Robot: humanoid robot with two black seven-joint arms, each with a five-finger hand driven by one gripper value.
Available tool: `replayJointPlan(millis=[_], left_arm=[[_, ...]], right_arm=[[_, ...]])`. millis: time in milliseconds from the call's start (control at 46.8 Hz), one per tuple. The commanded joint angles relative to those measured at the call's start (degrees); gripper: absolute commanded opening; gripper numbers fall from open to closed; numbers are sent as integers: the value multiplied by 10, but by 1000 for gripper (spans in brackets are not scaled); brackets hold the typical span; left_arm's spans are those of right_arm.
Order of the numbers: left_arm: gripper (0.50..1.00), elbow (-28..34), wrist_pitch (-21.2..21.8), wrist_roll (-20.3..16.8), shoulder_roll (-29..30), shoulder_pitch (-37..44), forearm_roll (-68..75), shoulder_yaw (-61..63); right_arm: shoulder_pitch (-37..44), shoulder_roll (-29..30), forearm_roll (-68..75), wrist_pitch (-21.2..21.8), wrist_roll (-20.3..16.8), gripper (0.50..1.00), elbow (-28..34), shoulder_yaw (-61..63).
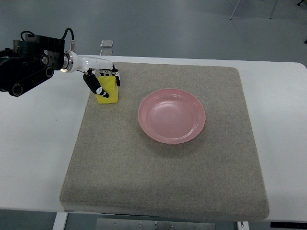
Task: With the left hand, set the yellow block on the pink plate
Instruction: 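Close the left hand fingers around the yellow cube, then lift the cube and carry it with the left hand over the pink plate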
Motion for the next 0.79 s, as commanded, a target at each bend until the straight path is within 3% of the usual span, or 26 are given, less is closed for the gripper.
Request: replayJointPlan(millis=[0, 235, 406, 769], left_arm=[[598, 0, 0, 0, 0, -1, 0, -1], [602, -9, 4, 0, -1, -8, -7, -9], [606, -52, 26, 0, 3, -23, -10, -43], [619, -122, 24, 0, -29, -42, -5, -69]], right_arm=[[0, 0, 0, 0, 0, 924, 0, 0], [0, 0, 0, 0, 0, 924, 0, 0], [0, 0, 0, 0, 0, 924, 0, 0], [0, 0, 0, 0, 0, 924, 0, 0]])
